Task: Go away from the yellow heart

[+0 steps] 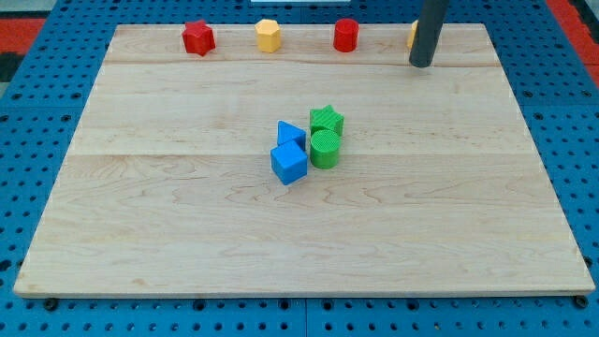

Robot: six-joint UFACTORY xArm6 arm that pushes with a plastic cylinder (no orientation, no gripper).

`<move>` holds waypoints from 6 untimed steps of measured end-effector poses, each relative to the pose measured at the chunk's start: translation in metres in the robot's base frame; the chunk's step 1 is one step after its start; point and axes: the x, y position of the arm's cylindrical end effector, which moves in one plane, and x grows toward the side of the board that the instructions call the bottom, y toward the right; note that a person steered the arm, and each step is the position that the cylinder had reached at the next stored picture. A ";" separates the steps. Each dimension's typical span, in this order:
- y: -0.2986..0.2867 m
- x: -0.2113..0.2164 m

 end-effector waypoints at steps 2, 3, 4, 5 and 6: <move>0.000 0.011; -0.003 0.010; -0.002 0.010; 0.004 0.013; 0.004 0.035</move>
